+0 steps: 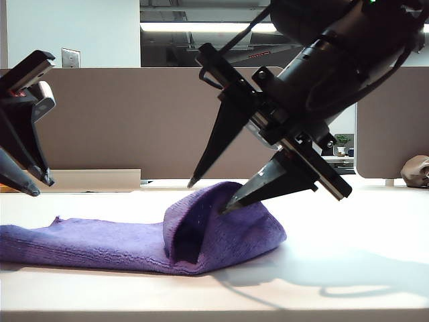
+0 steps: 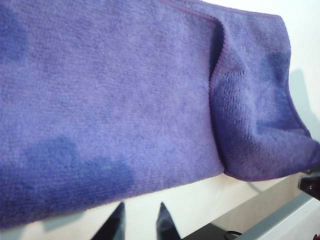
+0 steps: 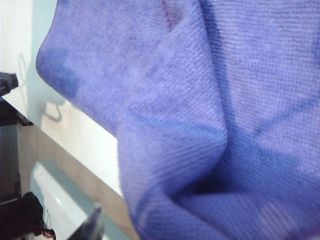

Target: Fold the bottom of the cloth upward, then fold it vertically to form a square shape.

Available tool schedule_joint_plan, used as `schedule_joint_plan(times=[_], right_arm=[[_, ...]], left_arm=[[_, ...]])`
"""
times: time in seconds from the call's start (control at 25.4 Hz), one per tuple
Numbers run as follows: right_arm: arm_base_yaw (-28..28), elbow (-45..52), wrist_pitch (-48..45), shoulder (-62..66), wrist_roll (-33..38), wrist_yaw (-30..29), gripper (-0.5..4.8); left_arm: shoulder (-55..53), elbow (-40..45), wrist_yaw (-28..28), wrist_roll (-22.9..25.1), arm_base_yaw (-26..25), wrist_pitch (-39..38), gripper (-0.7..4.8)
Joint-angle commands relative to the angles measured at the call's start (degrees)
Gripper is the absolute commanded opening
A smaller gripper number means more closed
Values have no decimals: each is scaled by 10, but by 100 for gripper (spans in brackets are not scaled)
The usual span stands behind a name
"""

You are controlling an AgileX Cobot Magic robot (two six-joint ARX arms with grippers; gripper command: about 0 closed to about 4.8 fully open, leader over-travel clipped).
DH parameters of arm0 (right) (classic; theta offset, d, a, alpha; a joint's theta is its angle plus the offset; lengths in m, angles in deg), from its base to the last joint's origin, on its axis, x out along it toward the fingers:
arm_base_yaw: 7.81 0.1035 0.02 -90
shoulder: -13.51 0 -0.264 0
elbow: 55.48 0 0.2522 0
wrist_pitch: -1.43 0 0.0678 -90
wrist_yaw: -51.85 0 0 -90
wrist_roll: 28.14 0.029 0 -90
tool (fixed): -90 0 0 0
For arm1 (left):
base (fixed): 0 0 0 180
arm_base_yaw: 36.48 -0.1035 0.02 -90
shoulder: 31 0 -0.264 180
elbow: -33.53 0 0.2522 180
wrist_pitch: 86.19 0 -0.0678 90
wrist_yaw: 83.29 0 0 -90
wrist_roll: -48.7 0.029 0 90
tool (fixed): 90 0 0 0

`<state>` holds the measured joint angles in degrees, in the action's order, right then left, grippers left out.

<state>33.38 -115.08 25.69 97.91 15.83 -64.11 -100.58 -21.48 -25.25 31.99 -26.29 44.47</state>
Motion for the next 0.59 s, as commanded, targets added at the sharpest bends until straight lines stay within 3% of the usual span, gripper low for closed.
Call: schedule_joint_plan(times=[0.04,0.24,0.39,0.51,0.55,0.59], right_arm=[[1,-2,-16,-1,11,4,187],[-3,-2,-17,-2,14,15,190],[-19,-2,-12,-2,17,16,272],[-30,-2,10,-6,17,8,292],[-31,-2,18,-15,17,5,331],[-31,-2,21,-19,17,5,337]], left_arm=[[1,0,-2,3,0,5,84],[1,0,-2,4,0,-1,84],[1,0,-1,14,0,-7,84],[0,0,19,15,0,-8,84],[0,0,26,16,0,-7,84],[-1,0,26,16,0,-6,84]])
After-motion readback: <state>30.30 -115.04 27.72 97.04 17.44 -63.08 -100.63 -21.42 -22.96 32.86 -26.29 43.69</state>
